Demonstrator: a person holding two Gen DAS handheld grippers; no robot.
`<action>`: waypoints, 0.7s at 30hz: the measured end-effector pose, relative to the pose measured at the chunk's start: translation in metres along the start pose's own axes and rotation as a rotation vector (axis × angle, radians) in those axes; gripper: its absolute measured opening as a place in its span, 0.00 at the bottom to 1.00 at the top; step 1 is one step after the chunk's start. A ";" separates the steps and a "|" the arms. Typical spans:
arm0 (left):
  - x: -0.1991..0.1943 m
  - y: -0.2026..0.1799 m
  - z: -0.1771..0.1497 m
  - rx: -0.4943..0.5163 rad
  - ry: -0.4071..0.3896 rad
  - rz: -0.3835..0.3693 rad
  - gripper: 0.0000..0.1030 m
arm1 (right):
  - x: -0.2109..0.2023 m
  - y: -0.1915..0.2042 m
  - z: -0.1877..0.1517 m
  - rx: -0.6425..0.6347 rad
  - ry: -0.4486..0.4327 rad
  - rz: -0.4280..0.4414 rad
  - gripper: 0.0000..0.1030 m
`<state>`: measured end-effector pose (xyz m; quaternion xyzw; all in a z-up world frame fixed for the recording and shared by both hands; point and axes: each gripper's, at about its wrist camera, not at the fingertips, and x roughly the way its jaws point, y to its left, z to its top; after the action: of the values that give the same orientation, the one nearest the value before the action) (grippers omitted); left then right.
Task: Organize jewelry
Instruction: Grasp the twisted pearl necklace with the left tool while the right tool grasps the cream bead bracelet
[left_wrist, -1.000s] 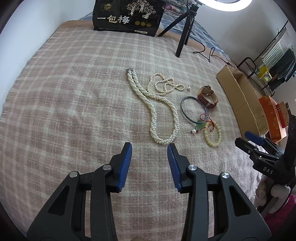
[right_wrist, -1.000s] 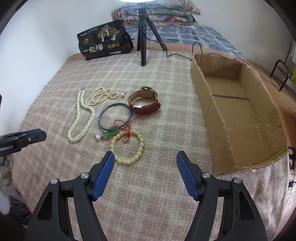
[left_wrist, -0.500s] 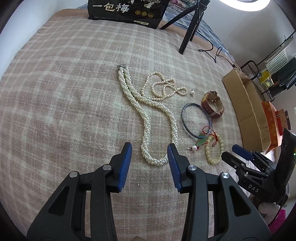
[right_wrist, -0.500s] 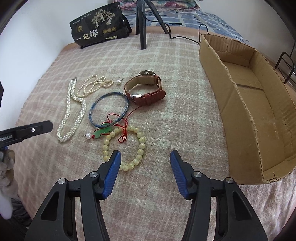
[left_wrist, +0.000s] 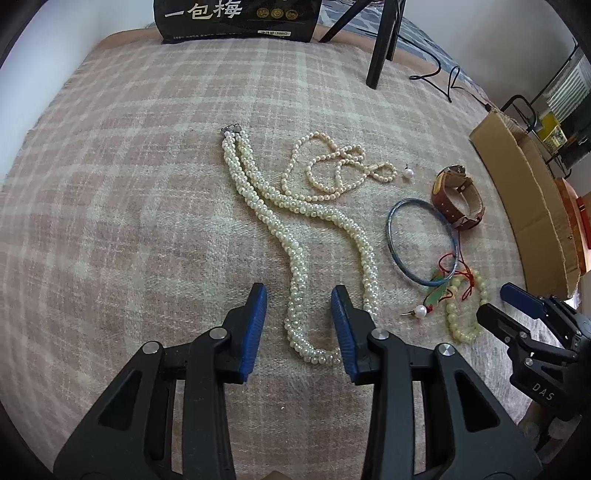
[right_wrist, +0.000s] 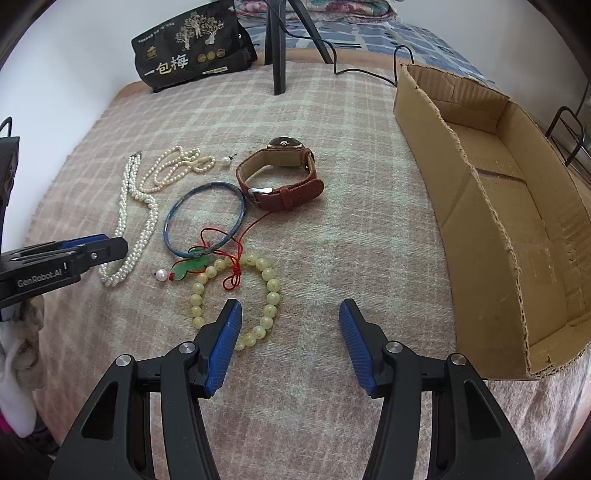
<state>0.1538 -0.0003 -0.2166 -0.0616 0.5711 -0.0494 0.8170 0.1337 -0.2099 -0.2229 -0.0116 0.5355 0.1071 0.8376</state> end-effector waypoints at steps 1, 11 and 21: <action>0.001 0.000 0.000 0.005 -0.002 0.011 0.30 | 0.001 0.000 0.000 -0.001 0.001 0.000 0.52; 0.009 -0.014 0.000 0.077 -0.045 0.086 0.26 | 0.011 0.004 0.009 -0.010 0.023 -0.026 0.52; 0.011 -0.013 0.005 0.059 -0.072 0.081 0.07 | 0.014 0.018 0.009 -0.099 0.041 -0.070 0.23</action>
<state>0.1623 -0.0141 -0.2230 -0.0158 0.5416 -0.0310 0.8399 0.1442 -0.1885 -0.2301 -0.0742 0.5457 0.1039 0.8282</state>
